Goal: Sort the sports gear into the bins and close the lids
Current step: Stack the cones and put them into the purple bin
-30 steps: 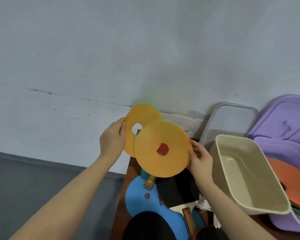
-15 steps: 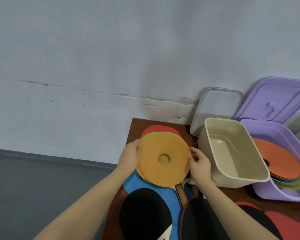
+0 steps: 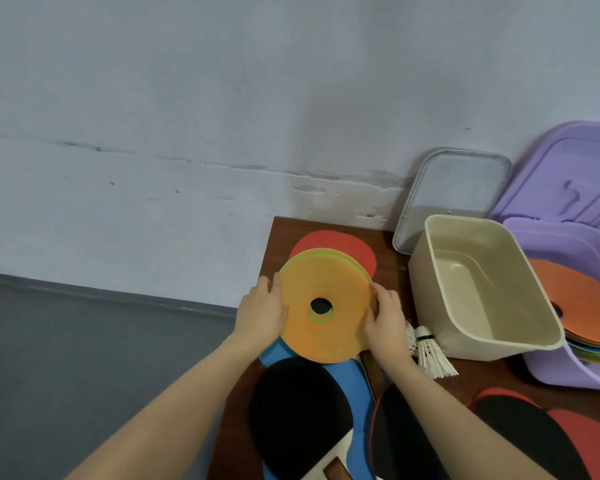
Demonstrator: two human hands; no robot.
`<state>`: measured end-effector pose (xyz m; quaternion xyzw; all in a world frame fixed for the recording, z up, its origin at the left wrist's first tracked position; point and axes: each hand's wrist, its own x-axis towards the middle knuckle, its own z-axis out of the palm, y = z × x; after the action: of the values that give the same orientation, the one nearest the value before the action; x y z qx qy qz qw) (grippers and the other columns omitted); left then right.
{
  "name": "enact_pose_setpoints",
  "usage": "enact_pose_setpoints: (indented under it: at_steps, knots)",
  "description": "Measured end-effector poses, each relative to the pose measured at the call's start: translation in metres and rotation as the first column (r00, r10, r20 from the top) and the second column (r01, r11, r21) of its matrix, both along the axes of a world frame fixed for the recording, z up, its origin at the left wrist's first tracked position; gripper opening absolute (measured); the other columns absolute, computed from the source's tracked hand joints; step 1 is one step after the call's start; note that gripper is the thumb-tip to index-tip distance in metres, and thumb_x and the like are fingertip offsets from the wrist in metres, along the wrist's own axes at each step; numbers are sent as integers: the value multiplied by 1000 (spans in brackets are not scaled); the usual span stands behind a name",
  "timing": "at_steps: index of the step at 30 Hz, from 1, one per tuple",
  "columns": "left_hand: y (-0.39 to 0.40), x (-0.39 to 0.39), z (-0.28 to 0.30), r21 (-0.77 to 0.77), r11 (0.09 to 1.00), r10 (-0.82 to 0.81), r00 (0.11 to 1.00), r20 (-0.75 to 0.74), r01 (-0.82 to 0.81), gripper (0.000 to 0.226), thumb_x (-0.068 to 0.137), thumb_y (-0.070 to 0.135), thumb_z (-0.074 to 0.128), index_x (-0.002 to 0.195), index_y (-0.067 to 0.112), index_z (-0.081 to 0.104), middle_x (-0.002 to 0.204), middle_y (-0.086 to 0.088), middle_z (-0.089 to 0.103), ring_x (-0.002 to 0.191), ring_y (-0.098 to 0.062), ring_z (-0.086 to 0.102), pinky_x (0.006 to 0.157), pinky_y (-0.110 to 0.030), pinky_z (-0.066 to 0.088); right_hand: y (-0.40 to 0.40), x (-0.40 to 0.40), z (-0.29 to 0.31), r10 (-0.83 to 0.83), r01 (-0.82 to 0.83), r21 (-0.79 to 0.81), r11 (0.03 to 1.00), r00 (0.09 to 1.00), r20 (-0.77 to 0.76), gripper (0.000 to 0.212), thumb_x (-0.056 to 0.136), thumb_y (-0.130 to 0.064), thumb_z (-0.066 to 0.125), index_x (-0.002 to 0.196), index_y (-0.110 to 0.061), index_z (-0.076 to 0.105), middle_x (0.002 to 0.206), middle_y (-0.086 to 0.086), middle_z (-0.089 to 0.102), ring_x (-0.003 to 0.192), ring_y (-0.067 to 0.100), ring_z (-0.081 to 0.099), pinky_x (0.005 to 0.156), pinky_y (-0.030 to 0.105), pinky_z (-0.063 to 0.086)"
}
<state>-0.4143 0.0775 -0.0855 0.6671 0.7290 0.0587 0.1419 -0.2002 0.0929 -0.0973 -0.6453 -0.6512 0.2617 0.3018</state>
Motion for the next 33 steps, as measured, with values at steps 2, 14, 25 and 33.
enact_pose_setpoints:
  at_steps: [2, 14, 25, 33]
  knots:
    - [1, -1, -1, -37, 999, 4, 1000, -30, -5, 63, 96, 31, 42, 147, 8, 13, 126, -13, 39, 104, -29, 48, 82, -34, 39, 4, 0, -6, -11, 9, 23, 1000, 997, 74, 44, 87, 2, 51, 130, -9, 49, 116, 10, 49, 104, 25, 44, 87, 28, 33]
    - [-3, 12, 0, 73, 994, 67, 979, 191, -83, 59, 95, 18, 44, 147, 11, 18, 114, -12, 45, 96, -29, 49, 85, -33, 33, -1, 7, -4, 18, -19, 55, 998, 1000, 14, 51, 91, -8, 53, 139, -16, 41, 129, 8, 54, 115, 31, 52, 99, 45, 40]
    - [6, 59, 68, 422, 887, 14, 925, 380, -187, 53, 92, 13, 50, 142, 14, 36, 103, -10, 50, 83, -29, 52, 78, -45, 46, 10, 49, 71, 60, -38, 227, 973, 994, -95, 49, 90, -11, 57, 137, -15, 45, 124, 0, 60, 105, 14, 56, 93, 38, 46]
    - [46, 161, 120, 514, 853, -102, 939, 329, -87, 56, 88, 15, 52, 142, 10, 36, 108, -14, 50, 91, -35, 52, 83, -42, 42, 29, 151, 124, 36, 28, 390, 921, 987, -156, 38, 88, 1, 56, 123, -13, 54, 99, -15, 55, 89, 1, 52, 74, 4, 35]
